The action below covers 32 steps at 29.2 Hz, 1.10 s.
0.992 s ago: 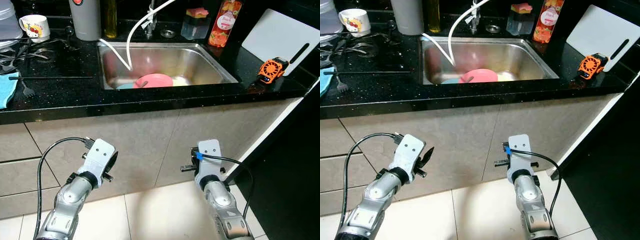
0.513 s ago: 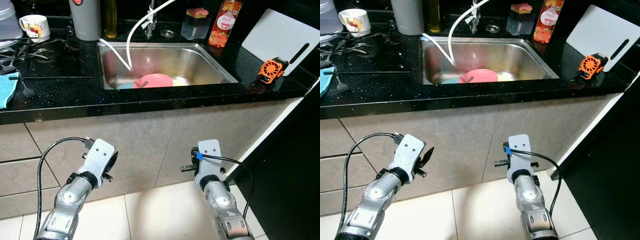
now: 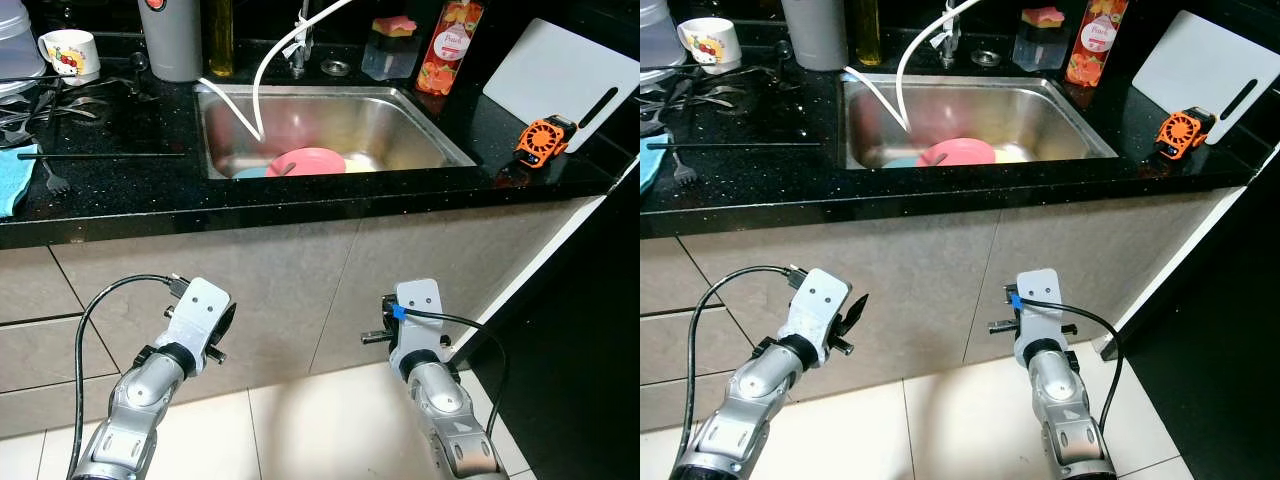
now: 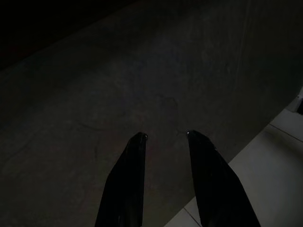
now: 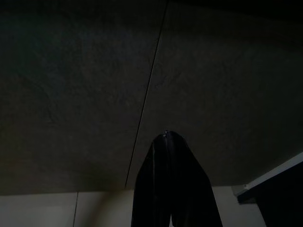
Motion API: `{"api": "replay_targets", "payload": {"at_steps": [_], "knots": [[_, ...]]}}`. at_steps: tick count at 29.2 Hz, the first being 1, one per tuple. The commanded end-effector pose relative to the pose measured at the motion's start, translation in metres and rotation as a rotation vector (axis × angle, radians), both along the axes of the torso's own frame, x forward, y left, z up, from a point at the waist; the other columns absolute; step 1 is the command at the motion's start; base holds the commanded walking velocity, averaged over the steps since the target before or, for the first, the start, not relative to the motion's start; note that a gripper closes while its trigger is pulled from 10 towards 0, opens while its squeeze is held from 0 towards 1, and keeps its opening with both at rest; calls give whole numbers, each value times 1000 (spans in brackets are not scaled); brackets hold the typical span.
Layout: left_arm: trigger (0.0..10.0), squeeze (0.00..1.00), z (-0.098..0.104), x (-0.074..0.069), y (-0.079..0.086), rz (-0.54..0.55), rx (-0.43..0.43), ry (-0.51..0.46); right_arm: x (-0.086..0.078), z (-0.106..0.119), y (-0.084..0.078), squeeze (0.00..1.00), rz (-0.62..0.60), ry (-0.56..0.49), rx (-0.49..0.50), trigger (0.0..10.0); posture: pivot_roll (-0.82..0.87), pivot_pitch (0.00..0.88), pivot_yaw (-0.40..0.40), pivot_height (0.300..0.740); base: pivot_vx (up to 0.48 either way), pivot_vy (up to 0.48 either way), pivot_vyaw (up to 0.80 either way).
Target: Kitchen organization
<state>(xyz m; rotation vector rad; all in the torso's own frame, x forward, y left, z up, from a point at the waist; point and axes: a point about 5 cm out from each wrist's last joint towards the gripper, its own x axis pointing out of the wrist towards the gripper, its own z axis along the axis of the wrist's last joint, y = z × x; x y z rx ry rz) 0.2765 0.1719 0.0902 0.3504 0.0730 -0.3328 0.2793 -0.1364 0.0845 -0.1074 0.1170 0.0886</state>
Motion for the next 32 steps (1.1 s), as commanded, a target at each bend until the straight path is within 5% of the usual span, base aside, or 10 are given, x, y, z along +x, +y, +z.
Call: {"api": "replay_targets", "payload": {"at_steps": [1,18,23,32], "knots": [[10000,0,-4,-1,-6,-15,-2,6,-1,-5,-5,0,-11,21,-5,10000,169,42,-92,740,0,0,0],[10000,0,-1,-2,-1,-15,6,10,0,-2,-6,0,-38,10,10,10000,159,55,-67,740,0,0,0],[10000,0,14,0,1,0,79,-71,5,12,-6,0,-55,-40,17,10000,167,57,-64,740,0,0,0],[10000,0,42,2,-24,-87,34,-170,3,36,-9,0,-63,-112,42,10000,162,57,-69,740,0,0,0]]}}
